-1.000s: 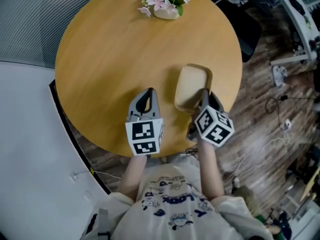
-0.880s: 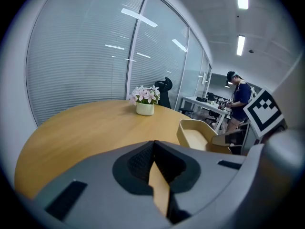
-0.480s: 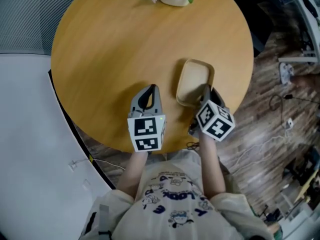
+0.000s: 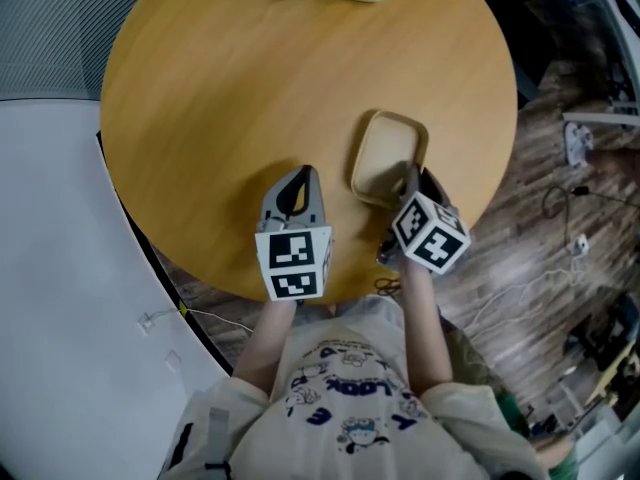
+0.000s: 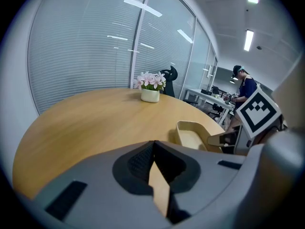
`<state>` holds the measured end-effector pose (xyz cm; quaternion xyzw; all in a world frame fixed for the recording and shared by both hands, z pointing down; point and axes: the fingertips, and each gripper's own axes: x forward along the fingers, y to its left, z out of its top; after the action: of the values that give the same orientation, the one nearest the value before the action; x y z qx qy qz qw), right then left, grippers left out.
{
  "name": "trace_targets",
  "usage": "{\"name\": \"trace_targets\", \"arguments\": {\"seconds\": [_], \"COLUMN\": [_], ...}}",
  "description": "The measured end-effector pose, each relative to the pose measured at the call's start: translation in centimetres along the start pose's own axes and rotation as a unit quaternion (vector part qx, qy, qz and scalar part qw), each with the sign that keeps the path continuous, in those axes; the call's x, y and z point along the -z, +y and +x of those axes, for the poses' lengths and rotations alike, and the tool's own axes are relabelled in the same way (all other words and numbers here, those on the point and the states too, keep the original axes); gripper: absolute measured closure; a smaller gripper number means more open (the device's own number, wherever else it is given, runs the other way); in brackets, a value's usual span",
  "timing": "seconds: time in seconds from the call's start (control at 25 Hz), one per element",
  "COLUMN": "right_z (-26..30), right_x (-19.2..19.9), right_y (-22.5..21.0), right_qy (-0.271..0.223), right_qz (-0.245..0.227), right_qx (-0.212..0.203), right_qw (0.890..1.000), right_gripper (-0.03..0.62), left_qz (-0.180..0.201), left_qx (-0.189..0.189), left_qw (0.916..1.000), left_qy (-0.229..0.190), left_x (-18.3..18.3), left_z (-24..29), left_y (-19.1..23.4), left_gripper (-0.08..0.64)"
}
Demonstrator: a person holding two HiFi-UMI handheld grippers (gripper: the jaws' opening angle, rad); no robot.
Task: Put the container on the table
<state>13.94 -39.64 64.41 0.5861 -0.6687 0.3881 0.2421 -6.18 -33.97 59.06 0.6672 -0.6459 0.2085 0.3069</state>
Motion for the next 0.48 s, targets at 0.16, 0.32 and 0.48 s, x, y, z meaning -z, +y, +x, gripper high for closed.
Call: {"name": "trace_targets", "arguments": {"seconds": [0.16, 0.32, 0.48], "right_z": [-0.3, -1.2, -3.8], "right_x": [-0.2, -1.3, -3.8], "right_y": [0.2, 0.6, 1.9], "right_qy": [-0.001, -0.03, -0.089], "right_qz": [-0.004, -0.023, -0.069], "right_qx": [-0.005, 0.003, 0.006], "right_qw": [1.0, 0.999, 0.994], "right_gripper": [0.517, 0.506, 0.508], "left_qz": [0.0, 0.002, 0.007], "left_qx": [0.001, -0.002, -0.002], "left_qw": [1.0, 0.9999, 0.9991], "left_qy": [-0.003, -0.017, -0.041], "left_x": [-0.1, -0.8, -2.4], "left_z": [-0.2, -0.7, -1.9], "left_y": [0.0, 0.4, 0.5], "left_gripper": [0.557, 0.557, 0.557]}}
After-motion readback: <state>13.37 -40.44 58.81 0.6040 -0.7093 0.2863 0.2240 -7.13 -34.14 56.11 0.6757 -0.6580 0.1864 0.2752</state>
